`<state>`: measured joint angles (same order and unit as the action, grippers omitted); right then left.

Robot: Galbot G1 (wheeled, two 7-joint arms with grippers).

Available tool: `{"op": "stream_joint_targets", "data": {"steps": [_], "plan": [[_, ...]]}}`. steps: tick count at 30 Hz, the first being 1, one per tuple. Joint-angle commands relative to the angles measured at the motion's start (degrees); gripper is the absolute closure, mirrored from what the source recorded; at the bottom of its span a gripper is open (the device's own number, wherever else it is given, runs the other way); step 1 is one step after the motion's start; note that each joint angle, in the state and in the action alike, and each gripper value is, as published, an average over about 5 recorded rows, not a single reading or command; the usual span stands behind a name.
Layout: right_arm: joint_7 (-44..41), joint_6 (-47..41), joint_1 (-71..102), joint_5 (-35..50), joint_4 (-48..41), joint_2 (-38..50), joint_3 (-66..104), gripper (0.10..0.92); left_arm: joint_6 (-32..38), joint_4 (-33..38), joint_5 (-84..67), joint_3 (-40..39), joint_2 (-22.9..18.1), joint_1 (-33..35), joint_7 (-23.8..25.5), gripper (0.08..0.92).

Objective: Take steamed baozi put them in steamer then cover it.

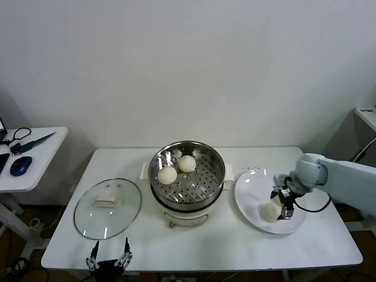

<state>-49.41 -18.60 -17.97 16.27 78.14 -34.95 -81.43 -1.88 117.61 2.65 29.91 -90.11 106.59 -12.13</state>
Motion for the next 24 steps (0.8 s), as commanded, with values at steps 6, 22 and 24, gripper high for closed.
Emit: {"op": "stream_joint_targets", "data": {"steps": [6,22,24], "plan": [[0.03,-0.09,3.76,-1.71,-2.63,-1.02,3.31,0.317,-0.24,-0.18,0.03,0.13,-0.07,-0.19,-0.17,0.177],[-11.29,32.99,-48.14,10.25,-1.32,-16.82,-19.74,0.364,-0.11,-0.32,1.22,-0.87,-0.29,-0.31,-0.22,0.177],[-10.86,36.37,-51.07,10.57,1.60,-20.07,-18.82,0.364,-0.09,-0.39,1.47,-1.06,-0.40,-0.40,-0.23,0.177]]}}
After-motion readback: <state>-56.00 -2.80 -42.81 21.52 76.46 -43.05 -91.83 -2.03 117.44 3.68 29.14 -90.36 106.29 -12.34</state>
